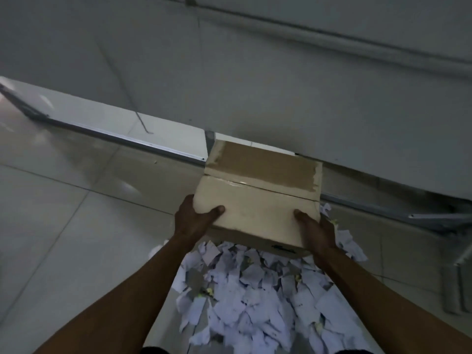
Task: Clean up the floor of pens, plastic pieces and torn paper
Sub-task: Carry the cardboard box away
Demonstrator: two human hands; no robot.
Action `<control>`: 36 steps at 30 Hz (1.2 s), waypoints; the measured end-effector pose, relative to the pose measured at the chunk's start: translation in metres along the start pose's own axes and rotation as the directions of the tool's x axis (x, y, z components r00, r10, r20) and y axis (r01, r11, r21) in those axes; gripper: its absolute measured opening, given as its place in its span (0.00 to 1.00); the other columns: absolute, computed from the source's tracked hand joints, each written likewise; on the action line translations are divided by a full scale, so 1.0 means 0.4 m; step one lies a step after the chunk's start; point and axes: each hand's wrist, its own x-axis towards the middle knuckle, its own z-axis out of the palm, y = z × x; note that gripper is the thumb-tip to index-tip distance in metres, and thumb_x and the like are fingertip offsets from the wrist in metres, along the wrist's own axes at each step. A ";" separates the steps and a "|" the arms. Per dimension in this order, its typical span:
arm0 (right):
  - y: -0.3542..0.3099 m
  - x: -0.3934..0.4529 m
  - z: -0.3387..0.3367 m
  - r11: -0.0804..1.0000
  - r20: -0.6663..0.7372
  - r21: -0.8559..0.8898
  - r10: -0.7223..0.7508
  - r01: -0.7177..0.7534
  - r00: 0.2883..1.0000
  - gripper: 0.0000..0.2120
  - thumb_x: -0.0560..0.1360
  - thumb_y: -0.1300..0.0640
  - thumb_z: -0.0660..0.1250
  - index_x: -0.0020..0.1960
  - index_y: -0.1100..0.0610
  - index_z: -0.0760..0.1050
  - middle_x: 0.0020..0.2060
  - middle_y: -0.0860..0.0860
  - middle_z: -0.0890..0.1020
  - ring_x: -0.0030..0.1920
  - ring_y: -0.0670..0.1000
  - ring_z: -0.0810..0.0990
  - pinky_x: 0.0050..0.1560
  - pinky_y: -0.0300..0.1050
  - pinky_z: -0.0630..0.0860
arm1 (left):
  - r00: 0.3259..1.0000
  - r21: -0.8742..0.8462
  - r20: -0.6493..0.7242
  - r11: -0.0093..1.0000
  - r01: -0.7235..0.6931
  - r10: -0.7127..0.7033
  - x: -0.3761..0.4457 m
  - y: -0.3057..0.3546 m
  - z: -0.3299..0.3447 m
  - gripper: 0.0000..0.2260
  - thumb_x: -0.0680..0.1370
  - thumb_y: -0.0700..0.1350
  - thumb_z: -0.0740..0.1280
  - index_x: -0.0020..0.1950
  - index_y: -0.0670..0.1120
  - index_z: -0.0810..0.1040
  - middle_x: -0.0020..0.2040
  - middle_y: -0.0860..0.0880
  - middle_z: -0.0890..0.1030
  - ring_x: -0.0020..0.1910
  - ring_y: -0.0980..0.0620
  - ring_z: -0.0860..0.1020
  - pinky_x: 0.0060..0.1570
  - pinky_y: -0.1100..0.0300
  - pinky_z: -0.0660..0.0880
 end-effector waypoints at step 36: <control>-0.632 -1.303 0.219 0.763 0.845 -0.346 0.000 0.546 0.535 0.23 0.68 0.43 0.74 0.59 0.50 0.78 0.52 0.49 0.83 0.52 0.52 0.81 0.56 0.56 0.79 | 0.590 -0.547 -0.618 0.823 0.152 -0.520 -1.287 0.307 -0.996 0.27 0.66 0.53 0.78 0.61 0.47 0.76 0.53 0.50 0.81 0.50 0.49 0.79 0.47 0.56 0.77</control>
